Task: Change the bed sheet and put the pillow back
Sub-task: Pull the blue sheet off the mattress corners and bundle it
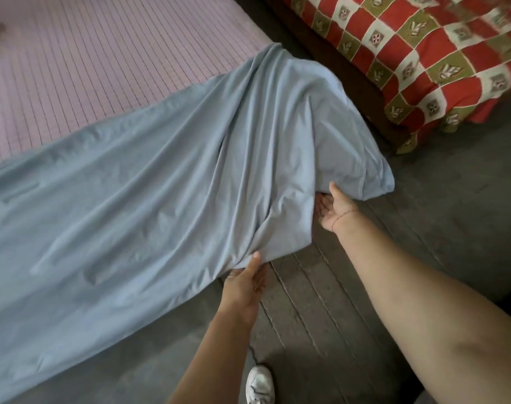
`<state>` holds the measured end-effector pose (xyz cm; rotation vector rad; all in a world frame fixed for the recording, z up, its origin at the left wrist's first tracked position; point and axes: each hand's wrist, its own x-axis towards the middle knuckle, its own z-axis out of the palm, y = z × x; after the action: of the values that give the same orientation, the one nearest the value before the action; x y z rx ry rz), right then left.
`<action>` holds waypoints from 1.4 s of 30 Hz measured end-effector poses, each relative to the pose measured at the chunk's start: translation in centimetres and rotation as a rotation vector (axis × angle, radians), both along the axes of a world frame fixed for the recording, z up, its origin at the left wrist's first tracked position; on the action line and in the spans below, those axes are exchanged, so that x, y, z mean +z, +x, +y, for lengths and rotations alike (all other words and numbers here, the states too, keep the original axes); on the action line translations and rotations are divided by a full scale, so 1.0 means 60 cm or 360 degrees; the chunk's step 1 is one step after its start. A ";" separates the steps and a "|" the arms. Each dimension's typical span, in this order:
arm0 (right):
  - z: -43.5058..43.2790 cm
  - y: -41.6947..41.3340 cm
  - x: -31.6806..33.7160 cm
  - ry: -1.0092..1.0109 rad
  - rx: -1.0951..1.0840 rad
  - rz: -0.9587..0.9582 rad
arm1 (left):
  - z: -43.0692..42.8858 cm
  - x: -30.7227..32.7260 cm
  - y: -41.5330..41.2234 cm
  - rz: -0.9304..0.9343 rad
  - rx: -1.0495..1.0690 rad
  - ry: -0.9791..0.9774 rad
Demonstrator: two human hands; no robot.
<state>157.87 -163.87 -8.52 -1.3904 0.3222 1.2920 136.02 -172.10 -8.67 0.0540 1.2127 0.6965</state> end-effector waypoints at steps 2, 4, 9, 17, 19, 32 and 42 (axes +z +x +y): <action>0.015 0.010 -0.008 -0.0109 0.0002 -0.0067 | -0.005 -0.002 0.008 0.0018 -0.0018 -0.0016; 0.025 0.017 -0.014 -0.0178 0.0029 -0.0169 | -0.011 -0.007 0.012 0.0036 -0.0031 -0.0040; 0.008 0.046 -0.023 -0.0107 0.0081 -0.0305 | -0.015 -0.008 0.017 0.0131 -0.0082 -0.0070; -0.097 0.189 -0.015 -0.0478 -0.0123 -0.0638 | -0.005 0.017 0.058 0.0130 -0.0530 -0.0183; -0.098 0.189 -0.002 -0.0461 -0.0064 -0.0527 | 0.013 0.027 0.078 0.0078 -0.0545 -0.0111; 0.074 0.197 0.127 -0.0127 0.0245 -0.0393 | 0.240 0.142 0.195 0.0009 -0.0581 0.0265; 0.289 0.265 0.190 0.0237 0.0854 -0.0419 | 0.394 0.146 0.309 0.0157 -0.0302 0.0206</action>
<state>173.78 -146.56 2.88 -1.5517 -0.3446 1.4987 154.58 -148.48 0.09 0.3102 1.2373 0.6105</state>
